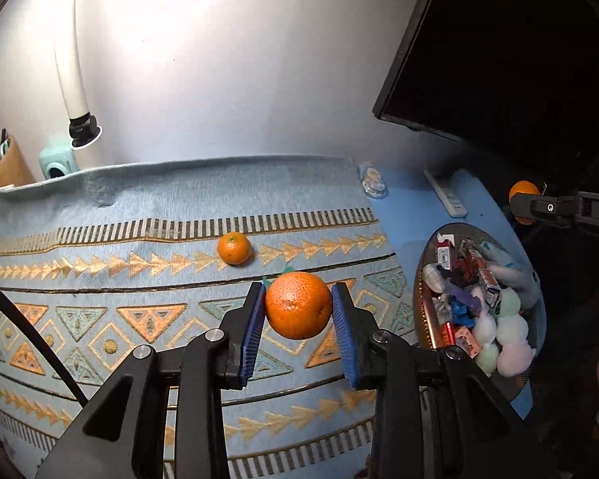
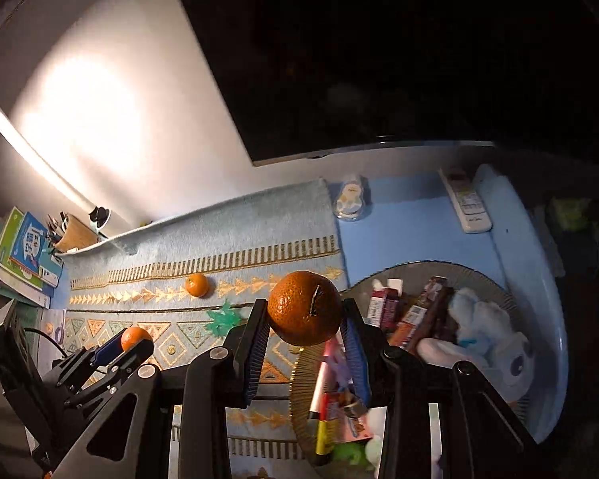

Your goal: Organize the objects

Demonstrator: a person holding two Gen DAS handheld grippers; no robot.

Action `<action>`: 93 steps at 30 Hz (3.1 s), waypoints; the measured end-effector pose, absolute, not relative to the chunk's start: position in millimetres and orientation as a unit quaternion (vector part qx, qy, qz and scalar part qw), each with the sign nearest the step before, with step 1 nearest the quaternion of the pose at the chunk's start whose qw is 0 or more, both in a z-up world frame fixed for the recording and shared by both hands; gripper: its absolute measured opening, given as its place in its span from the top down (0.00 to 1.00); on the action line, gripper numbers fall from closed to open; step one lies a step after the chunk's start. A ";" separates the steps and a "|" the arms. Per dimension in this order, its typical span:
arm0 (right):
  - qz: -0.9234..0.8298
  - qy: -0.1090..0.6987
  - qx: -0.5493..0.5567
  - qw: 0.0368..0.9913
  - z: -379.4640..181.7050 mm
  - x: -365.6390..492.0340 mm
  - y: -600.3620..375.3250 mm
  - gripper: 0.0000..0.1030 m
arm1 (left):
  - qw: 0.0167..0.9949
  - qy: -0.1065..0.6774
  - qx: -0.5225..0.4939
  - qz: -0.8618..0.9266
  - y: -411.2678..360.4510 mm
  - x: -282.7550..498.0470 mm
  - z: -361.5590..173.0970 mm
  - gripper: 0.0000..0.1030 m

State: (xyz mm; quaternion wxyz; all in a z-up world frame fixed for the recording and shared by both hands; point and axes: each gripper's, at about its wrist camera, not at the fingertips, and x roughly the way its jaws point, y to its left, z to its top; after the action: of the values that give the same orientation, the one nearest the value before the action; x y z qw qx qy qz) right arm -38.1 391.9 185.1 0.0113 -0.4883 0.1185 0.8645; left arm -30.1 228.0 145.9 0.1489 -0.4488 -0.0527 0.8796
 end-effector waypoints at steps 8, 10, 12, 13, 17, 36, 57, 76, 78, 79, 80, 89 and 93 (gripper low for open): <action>0.868 0.155 -0.469 0.060 212.1 19.2 500.3 0.66 | 0.170 -0.075 -0.435 0.881 293.5 -2.5 168.2 0.71; 0.864 0.163 -0.472 0.063 209.4 32.3 518.7 0.66 | 0.178 -0.071 -0.438 0.878 312.4 5.0 167.4 0.71; 0.859 0.173 -0.478 0.061 203.2 43.7 533.5 0.66 | 0.184 -0.066 -0.443 0.875 329.5 13.0 164.7 0.71; 0.856 0.176 -0.483 0.061 199.1 48.2 539.3 0.66 | 0.188 -0.064 -0.447 0.872 337.5 16.5 163.0 0.71; 0.842 0.184 -0.504 0.052 179.3 61.0 553.9 0.66 | 0.200 -0.056 -0.457 0.865 367.1 30.9 156.2 0.71; 0.799 0.157 -0.581 0.012 110.3 74.9 556.4 0.66 | 0.172 -0.109 -0.507 0.838 394.4 37.8 110.7 0.64; 0.795 0.178 -0.580 -0.006 116.2 61.5 547.8 0.42 | 0.160 -0.146 -0.525 0.823 372.0 27.7 103.2 0.64; 0.817 0.138 -0.559 -0.015 142.5 43.3 509.8 0.42 | 0.145 -0.162 -0.530 0.820 344.1 16.0 100.7 0.64; 0.818 0.139 -0.557 -0.016 144.4 40.3 507.3 0.42 | 0.144 -0.163 -0.529 0.820 342.0 15.6 101.3 0.64; 0.819 0.139 -0.557 -0.016 145.1 39.1 505.7 0.42 | 0.143 -0.162 -0.529 0.820 340.7 15.4 101.3 0.64; 0.819 0.138 -0.556 -0.016 145.9 37.9 503.7 0.42 | 0.142 -0.162 -0.530 0.820 338.5 15.6 101.8 0.64; 0.818 0.137 -0.558 -0.019 145.6 28.8 487.6 0.42 | 0.134 -0.167 -0.534 0.818 322.6 11.0 97.4 0.64; 0.820 0.140 -0.555 -0.021 149.5 23.9 480.2 0.42 | 0.128 -0.169 -0.534 0.819 309.6 8.0 96.7 0.64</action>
State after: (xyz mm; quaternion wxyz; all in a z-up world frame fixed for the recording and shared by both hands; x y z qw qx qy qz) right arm 23.9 480.2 149.5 -0.0214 -0.5550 0.1403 0.8197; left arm 8.0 309.6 96.7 0.1277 -0.5336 -0.1686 0.8189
